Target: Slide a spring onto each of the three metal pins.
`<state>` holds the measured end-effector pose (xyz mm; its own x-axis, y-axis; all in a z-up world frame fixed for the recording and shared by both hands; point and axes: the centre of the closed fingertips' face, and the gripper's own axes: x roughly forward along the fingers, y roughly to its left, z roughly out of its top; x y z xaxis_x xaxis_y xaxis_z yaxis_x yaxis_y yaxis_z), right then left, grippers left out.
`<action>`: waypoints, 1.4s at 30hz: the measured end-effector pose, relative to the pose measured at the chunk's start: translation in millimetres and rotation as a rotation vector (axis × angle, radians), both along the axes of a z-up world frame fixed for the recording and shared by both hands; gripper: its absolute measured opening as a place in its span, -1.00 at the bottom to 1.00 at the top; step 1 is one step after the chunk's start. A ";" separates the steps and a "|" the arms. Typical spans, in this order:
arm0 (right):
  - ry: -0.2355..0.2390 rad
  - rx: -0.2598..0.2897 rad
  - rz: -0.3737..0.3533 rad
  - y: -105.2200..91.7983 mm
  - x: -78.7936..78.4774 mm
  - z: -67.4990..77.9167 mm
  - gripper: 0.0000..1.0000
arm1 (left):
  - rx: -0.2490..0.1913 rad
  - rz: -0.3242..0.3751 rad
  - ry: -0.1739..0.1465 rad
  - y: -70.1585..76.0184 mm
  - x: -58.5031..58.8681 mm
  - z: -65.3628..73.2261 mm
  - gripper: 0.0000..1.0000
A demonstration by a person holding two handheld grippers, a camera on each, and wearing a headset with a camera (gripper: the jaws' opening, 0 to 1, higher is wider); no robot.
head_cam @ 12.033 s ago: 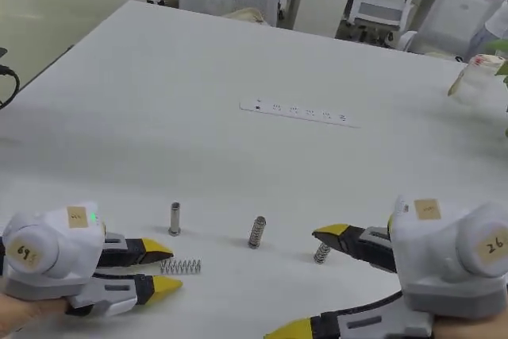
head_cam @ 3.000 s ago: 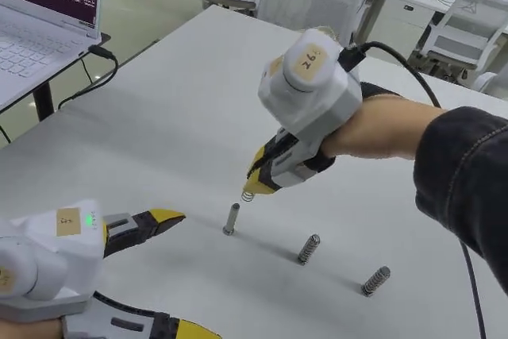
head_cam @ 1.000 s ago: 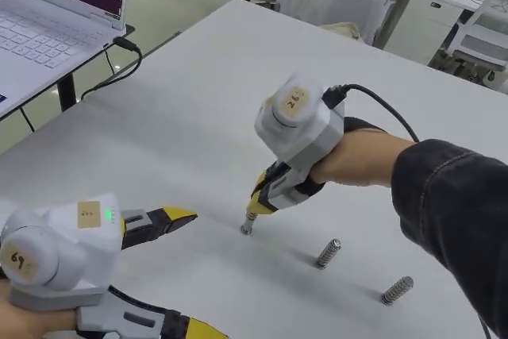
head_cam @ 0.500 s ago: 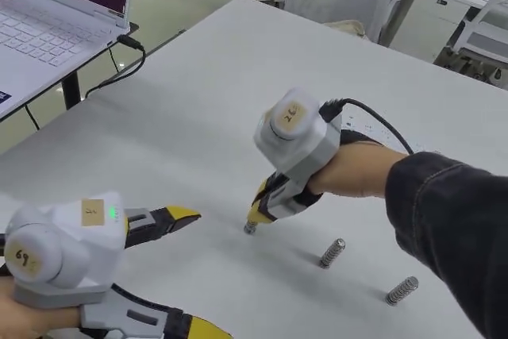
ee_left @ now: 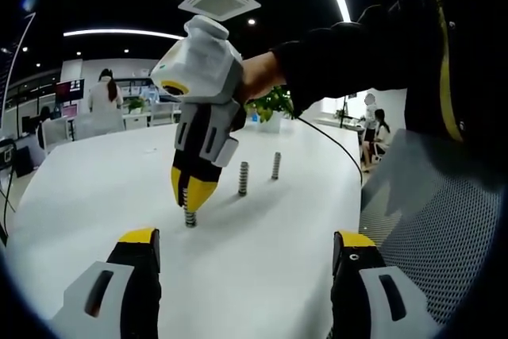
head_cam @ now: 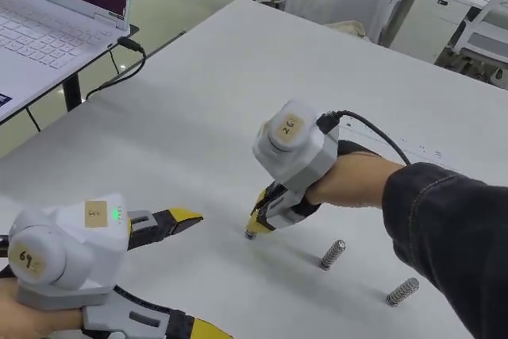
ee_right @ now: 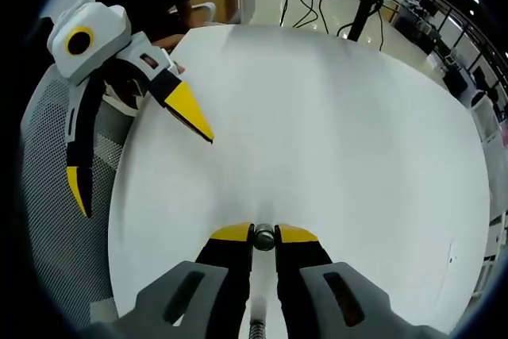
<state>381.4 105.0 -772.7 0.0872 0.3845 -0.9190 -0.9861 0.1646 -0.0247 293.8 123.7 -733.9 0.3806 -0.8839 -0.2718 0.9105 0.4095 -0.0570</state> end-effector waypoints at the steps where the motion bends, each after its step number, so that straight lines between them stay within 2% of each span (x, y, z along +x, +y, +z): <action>1: 0.002 0.002 -0.003 -0.1 0.1 0.1 -0.84 | 0.001 0.000 0.001 0.0 -0.1 -0.2 0.74; 10: -0.001 0.009 -0.001 0.5 0.8 0.5 -0.82 | -0.003 -0.001 0.005 -0.1 -0.3 0.5 0.73; 21: 0.016 0.036 -0.012 -1.7 -2.1 2.7 -0.62 | -0.004 -0.005 0.012 -0.7 1.0 -1.9 0.73; 33: 0.015 0.071 -0.030 -4.9 -4.8 5.9 -0.21 | -0.002 -0.011 0.013 -2.7 0.9 -1.5 0.73; 42: -0.008 0.128 -0.061 -7.7 -1.6 10.9 0.25 | 0.002 -0.018 0.014 -4.8 1.8 -1.4 0.73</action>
<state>379.8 97.4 -761.8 0.1207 0.4921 -0.8622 -0.9741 0.2261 -0.0073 295.6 118.8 -735.4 0.3612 -0.8898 -0.2790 0.9167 0.3936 -0.0684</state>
